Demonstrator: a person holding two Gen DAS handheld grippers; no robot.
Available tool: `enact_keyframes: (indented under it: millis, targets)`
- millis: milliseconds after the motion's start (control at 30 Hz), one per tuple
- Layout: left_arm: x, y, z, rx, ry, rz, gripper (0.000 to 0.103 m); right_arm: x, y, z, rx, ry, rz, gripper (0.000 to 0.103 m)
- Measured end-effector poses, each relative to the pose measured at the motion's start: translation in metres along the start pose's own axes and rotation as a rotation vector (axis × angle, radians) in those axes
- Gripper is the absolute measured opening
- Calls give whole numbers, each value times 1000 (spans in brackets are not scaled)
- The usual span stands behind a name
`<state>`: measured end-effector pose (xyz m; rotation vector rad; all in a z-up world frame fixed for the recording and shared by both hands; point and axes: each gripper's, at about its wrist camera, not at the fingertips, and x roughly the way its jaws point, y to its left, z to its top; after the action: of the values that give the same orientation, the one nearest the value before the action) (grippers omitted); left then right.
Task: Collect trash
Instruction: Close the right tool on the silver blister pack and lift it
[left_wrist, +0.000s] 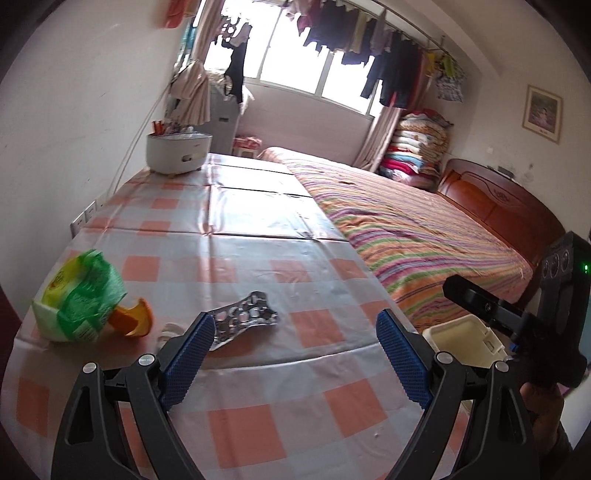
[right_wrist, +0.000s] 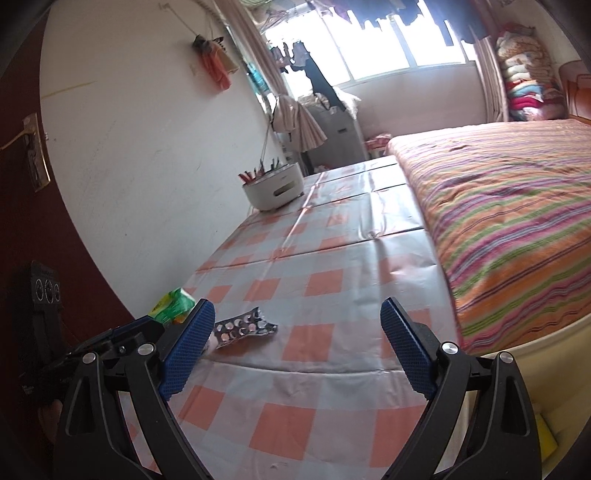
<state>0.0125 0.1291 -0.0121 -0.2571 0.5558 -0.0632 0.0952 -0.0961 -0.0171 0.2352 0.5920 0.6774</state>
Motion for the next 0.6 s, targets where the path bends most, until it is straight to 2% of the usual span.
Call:
enact_keyframes:
  millis: [367, 533, 600]
  targets:
    - [-18, 55, 1, -99, -32, 82, 87, 56, 37, -14, -89, 139, 98, 90]
    - [-24, 79, 0, -158, -43, 117, 87, 82, 57, -28, -137, 219, 169, 90]
    - [-27, 90, 0, -188, -47, 127, 87, 91, 69, -31, -192, 266, 207, 90]
